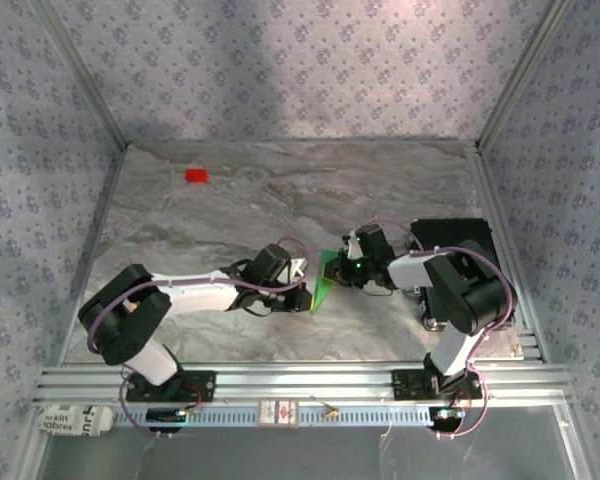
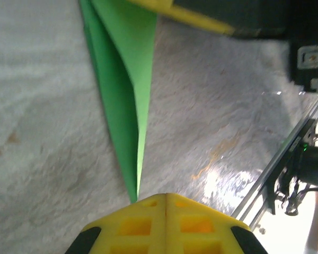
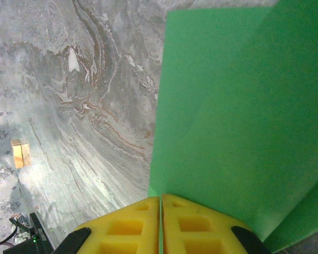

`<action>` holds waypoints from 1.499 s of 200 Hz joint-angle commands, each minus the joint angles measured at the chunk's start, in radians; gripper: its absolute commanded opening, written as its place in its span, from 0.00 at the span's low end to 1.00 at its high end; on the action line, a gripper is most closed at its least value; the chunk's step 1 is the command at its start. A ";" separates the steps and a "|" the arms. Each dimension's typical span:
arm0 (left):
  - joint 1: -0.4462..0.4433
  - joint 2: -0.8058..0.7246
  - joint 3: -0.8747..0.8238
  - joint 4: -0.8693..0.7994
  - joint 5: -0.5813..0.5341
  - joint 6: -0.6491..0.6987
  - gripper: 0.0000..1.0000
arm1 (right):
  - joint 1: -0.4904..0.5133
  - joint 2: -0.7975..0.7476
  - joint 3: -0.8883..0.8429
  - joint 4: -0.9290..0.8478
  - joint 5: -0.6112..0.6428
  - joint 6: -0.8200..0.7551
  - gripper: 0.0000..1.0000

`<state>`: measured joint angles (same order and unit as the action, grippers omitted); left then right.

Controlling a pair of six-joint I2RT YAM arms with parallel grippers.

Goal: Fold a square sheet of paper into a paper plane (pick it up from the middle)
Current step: Fold the wing for the fifth time at the center of the table.

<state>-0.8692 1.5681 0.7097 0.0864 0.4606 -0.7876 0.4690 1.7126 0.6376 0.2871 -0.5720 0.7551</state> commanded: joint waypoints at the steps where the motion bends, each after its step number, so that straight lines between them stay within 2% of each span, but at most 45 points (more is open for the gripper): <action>1: 0.023 0.048 0.076 0.071 0.031 -0.025 0.05 | -0.015 0.029 -0.045 -0.132 0.108 0.001 0.11; 47: 0.037 0.171 0.169 0.100 0.046 -0.029 0.08 | -0.014 0.031 -0.042 -0.124 0.102 0.005 0.11; 113: 0.037 0.282 0.204 0.010 -0.005 0.014 0.07 | -0.015 0.019 -0.040 -0.121 0.096 0.010 0.12; 179: 0.029 0.295 0.138 -0.065 -0.059 0.042 0.02 | -0.017 -0.008 -0.032 -0.121 0.085 0.010 0.12; 256: 0.028 0.264 0.085 -0.055 -0.045 0.041 0.00 | -0.055 -0.199 -0.017 -0.212 0.104 -0.029 0.15; 300: 0.028 0.268 0.091 -0.043 -0.039 0.030 0.00 | -0.005 -0.176 -0.001 -0.157 0.089 -0.006 0.13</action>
<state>-0.8375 1.8175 0.8387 0.1593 0.4488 -0.7681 0.4332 1.5177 0.6308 0.1307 -0.4854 0.7506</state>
